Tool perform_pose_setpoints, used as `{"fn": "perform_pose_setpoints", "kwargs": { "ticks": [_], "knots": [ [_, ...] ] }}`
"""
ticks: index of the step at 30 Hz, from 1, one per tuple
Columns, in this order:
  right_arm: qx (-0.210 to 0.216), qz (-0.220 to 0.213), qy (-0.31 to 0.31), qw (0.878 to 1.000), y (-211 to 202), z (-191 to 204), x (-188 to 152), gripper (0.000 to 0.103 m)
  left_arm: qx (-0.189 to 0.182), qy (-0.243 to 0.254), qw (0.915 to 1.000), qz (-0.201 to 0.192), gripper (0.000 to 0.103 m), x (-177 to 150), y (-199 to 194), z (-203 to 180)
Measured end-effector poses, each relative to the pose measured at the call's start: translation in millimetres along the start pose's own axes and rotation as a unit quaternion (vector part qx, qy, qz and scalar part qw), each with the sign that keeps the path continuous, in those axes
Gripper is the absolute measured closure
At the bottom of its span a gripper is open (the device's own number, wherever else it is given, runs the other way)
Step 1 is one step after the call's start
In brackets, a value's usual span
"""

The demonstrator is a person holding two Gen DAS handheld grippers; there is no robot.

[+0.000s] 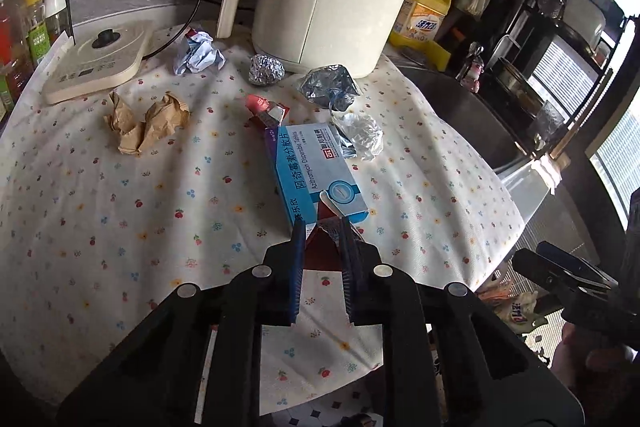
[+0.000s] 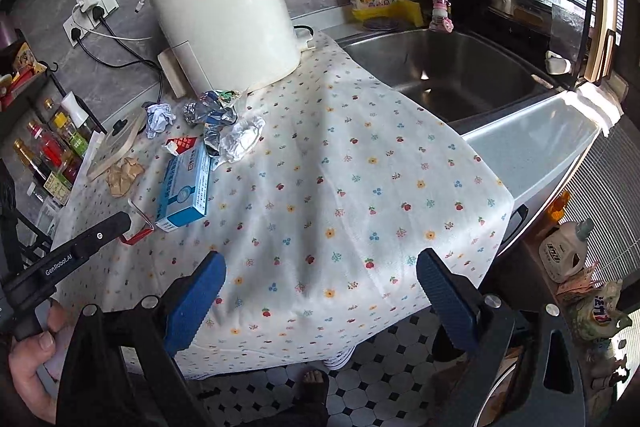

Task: Collect trash
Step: 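Grasp the red packet with the left tool while the right tool grasps the crumpled white tissue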

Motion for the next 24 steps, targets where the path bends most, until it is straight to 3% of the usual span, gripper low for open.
{"fn": "perform_pose_setpoints", "kwargs": {
  "ticks": [5,12,24],
  "knots": [
    [0.037,0.008,-0.017,0.999,42.2,29.9,16.8,0.019,0.043,-0.006,0.9988,-0.022,0.086,18.3,-4.4,38.4],
    [0.067,0.033,-0.042,0.996,103.1,60.9,36.7,0.043,0.103,-0.045,0.993,-0.037,0.086,25.8,-18.4,104.6],
    [0.073,0.039,-0.027,0.996,163.1,76.8,65.1,0.047,0.146,-0.084,0.9854,-0.022,0.086,15.7,-15.9,159.6]
  ]
}}
Point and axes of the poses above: each gripper's, at about its wrist camera, not at the fingertips, and y roughly the way its jaws point, z to its left, x to its top, the point moved 8 cm from there along y, roughly the way its jaws point, and after that the axes turned 8 degrees about -z, right-handed, at the moved point
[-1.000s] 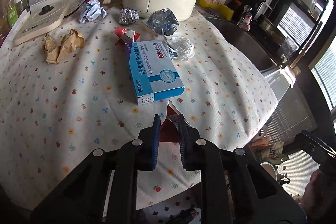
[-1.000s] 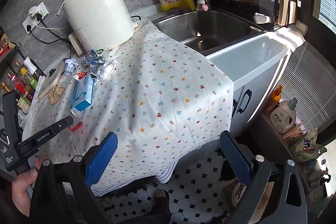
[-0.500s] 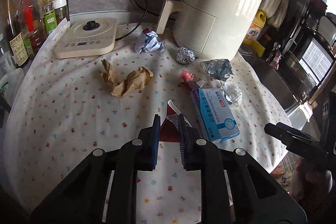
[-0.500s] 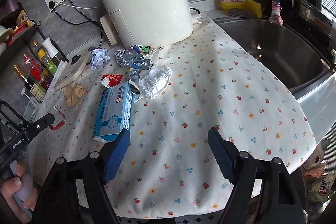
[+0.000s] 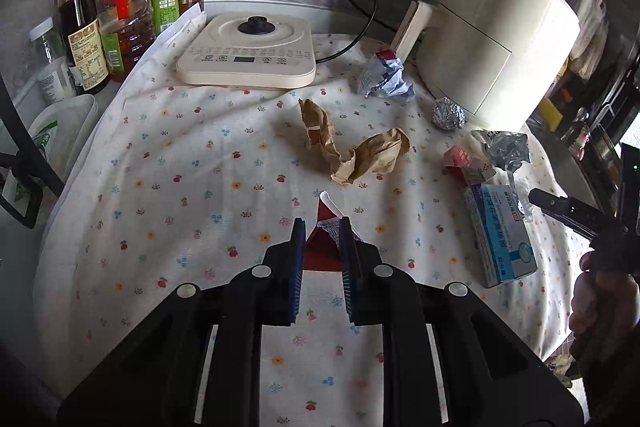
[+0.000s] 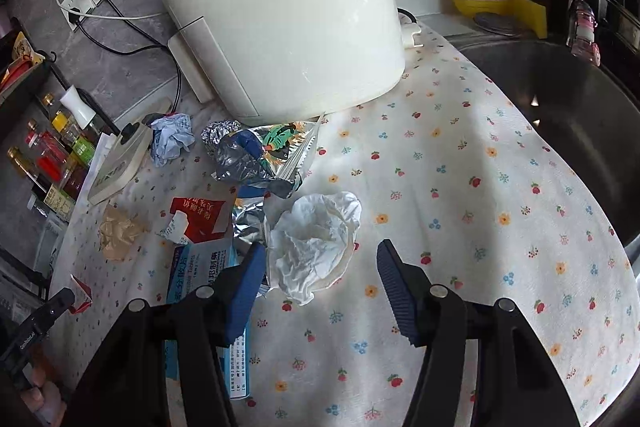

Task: Collect trash
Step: 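Grasp the red packet with the left tool while the right tool grasps the crumpled white tissue, then carry the red packet and tissue in both tools to the bucket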

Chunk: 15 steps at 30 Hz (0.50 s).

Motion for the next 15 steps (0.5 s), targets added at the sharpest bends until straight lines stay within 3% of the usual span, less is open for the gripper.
{"fn": "perform_pose_setpoints", "kwargs": {
  "ticks": [2,4,6,15],
  "knots": [
    [-0.003,0.013,-0.002,1.0,8.7,1.1,-3.6,0.049,0.003,-0.003,1.0,0.001,0.086,-1.1,0.0,4.4],
    [-0.012,0.017,0.003,1.0,11.3,-1.1,-6.5,0.076,0.005,-0.007,1.0,0.0,0.086,-1.4,-0.8,7.4],
    [-0.008,0.025,0.01,1.0,11.3,-2.5,-8.7,0.088,0.005,-0.011,0.9999,-0.002,0.086,-0.2,-2.8,7.7],
    [-0.006,0.005,0.001,1.0,-45.2,-8.9,-16.1,0.093,-0.023,-0.02,0.9992,-0.024,0.086,0.2,-22.9,-14.2]
  ]
}}
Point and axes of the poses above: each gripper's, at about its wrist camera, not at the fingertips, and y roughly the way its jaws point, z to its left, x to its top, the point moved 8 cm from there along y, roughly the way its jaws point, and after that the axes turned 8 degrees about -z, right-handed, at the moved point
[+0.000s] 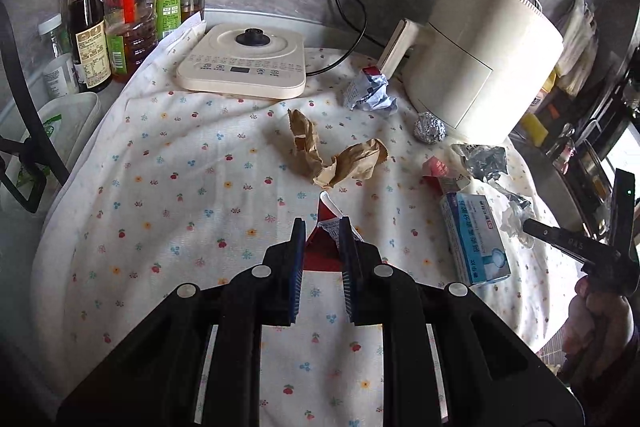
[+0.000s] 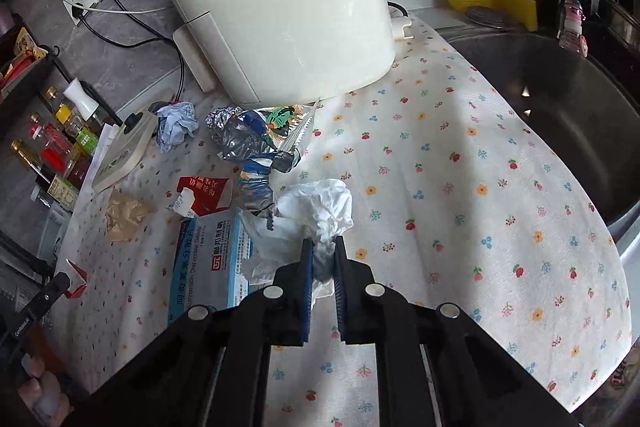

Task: Collect trash
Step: 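Carry the red packet and tissue in both tools to the bucket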

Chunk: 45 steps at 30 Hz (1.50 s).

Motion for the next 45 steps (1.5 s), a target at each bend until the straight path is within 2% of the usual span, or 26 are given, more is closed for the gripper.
{"fn": "perform_pose_setpoints", "kwargs": {
  "ticks": [6,12,18,25,33,45],
  "knots": [
    [-0.011,-0.017,0.013,1.0,-49.9,-21.2,-14.1,0.093,-0.03,0.011,0.9995,0.001,0.086,-8.9,-9.2,-34.9],
    [-0.037,-0.034,0.031,0.998,-102.9,-56.1,-33.9,0.093,-0.079,0.04,0.996,0.004,0.086,-21.3,-18.6,-91.8],
    [-0.068,-0.049,0.056,0.995,-147.9,-92.7,-55.5,0.093,-0.127,0.072,0.9891,0.016,0.086,-39.5,-26.3,-147.9],
    [-0.112,-0.065,0.097,0.987,-199.2,-139.6,-86.0,0.093,-0.182,0.112,0.9764,0.03,0.086,-59.6,-35.5,-212.2],
    [-0.17,-0.069,0.157,0.97,-256.2,-203.0,-137.3,0.092,-0.247,0.164,0.9532,0.06,0.086,-103.3,-48.9,-291.4],
    [-0.241,-0.062,0.24,0.938,-328.4,-280.9,-229.3,0.092,-0.323,0.237,0.9091,0.114,0.086,-192.6,-77.3,-393.7]
  ]
}}
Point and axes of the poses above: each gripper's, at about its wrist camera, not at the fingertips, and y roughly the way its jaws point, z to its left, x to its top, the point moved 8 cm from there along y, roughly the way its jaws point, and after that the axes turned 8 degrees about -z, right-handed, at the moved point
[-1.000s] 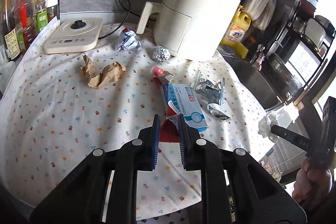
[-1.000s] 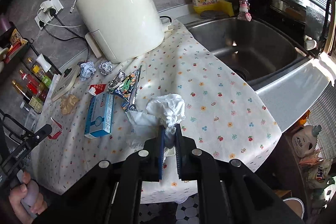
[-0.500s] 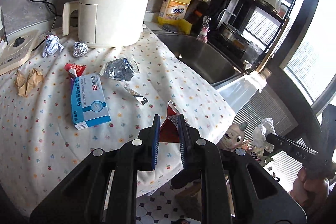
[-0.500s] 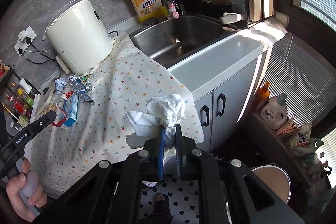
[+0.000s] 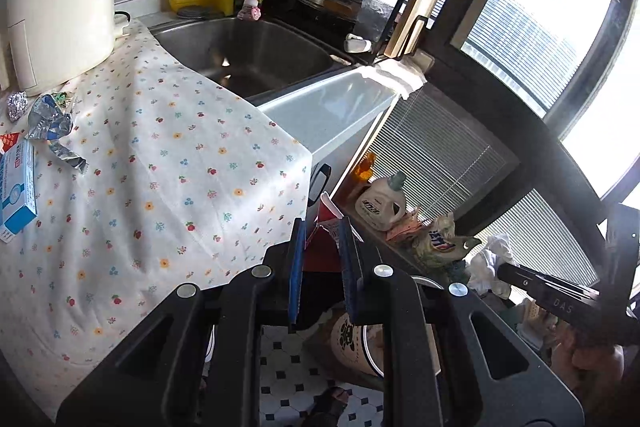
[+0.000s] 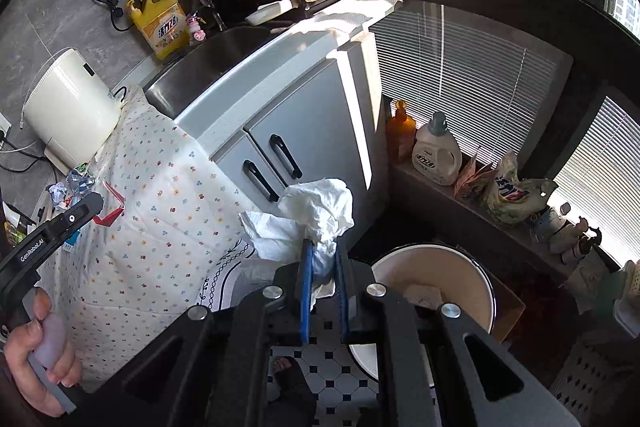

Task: Collect trash
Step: 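Carry the red packet and tissue in both tools to the bucket, then open the right tool to drop the tissue into the bucket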

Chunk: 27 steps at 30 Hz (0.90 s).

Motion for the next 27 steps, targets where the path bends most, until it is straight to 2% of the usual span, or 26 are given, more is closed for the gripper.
{"fn": "perform_pose_setpoints", "kwargs": {
  "ticks": [8,15,18,20,21,27],
  "knots": [
    [-0.03,0.015,0.023,0.999,-10.4,-65.3,-24.6,0.089,-0.037,0.022,0.9988,0.024,0.086,-24.9,28.2,-63.8],
    [-0.03,0.023,0.027,0.999,-9.0,-88.8,-36.8,0.088,-0.049,0.033,0.9974,0.041,0.086,-49.9,40.1,-97.3],
    [-0.023,0.033,0.027,0.999,-4.9,-93.4,-44.3,0.081,-0.049,0.032,0.9971,0.047,0.086,-59.6,44.2,-103.3],
    [-0.02,0.037,0.025,0.999,-3.2,-96.2,-48.8,0.069,-0.048,0.03,0.9971,0.051,0.086,-65.6,46.9,-106.6],
    [-0.02,0.037,0.025,0.999,-3.0,-97.9,-50.4,0.057,-0.048,0.028,0.9971,0.053,0.086,-68.5,48.3,-108.1],
    [-0.026,0.046,0.027,0.998,-3.3,-112.1,-57.8,0.054,-0.055,0.026,0.9952,0.076,0.086,-91.6,58.2,-120.7]
  ]
}}
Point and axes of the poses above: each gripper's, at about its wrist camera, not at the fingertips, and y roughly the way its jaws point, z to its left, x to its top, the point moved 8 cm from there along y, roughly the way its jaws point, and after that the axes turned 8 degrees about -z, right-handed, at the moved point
